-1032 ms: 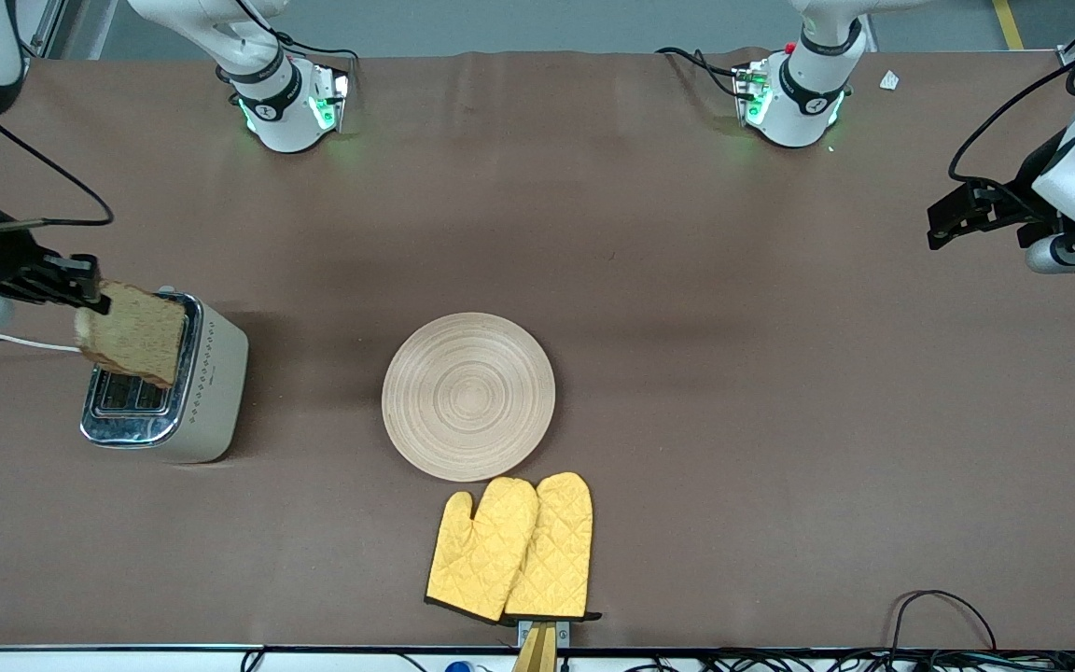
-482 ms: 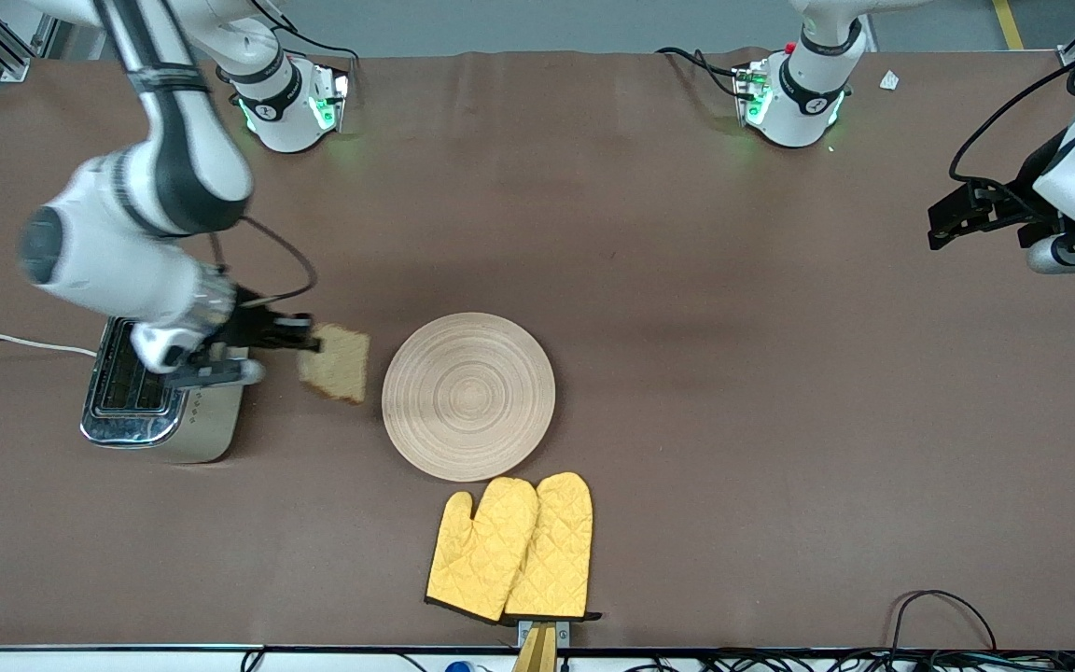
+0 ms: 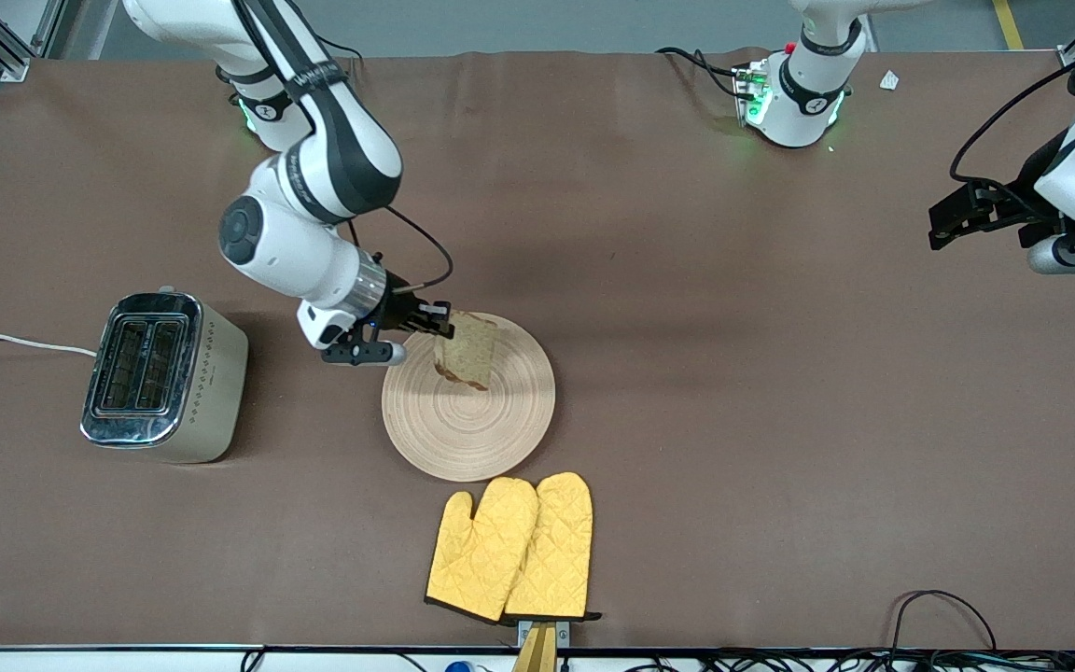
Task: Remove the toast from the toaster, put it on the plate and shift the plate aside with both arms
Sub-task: 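Carry the bread slice with the right gripper over the wooden plate, then lower the bread onto the plate and open the right gripper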
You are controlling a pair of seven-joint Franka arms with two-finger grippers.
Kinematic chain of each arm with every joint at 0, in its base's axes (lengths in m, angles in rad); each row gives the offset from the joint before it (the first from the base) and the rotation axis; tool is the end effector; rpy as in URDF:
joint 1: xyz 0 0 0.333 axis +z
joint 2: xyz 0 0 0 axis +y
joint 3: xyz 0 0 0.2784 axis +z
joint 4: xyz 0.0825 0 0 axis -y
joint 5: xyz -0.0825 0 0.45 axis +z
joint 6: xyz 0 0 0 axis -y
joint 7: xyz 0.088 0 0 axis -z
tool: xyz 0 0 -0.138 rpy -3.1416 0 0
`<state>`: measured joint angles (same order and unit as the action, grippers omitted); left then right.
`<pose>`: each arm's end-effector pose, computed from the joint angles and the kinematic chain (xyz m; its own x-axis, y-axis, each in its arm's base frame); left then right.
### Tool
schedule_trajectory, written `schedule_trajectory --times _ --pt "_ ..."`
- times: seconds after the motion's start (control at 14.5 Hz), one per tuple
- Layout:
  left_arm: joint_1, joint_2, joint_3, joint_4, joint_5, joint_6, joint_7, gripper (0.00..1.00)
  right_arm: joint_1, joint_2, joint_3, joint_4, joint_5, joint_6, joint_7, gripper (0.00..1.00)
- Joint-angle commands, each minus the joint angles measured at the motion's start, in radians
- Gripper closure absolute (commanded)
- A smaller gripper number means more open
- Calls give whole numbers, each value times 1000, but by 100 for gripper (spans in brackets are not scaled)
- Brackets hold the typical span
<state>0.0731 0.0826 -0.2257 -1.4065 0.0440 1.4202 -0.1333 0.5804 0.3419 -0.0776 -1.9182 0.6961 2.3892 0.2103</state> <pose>0.6192 -0.0835 0.5801 0.9979 -0.0129 -0.0628 -0.0151 -0.9993 -0.0340 0.5867 0.3449 0.2251 0.9825 -0.1639 -0.0887 -0.1864 -0.8645 -0.4669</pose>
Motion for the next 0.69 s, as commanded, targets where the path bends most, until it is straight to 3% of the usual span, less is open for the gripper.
schedule_trajectory --times 0.0,0.62 --pt "5 11 -3 26 5 -21 21 0 -11 87 -14 62 69 13 -9 100" --pt "5 11 -3 26 5 -21 23 0 -106 155 -19 33 60 41 -173 98"
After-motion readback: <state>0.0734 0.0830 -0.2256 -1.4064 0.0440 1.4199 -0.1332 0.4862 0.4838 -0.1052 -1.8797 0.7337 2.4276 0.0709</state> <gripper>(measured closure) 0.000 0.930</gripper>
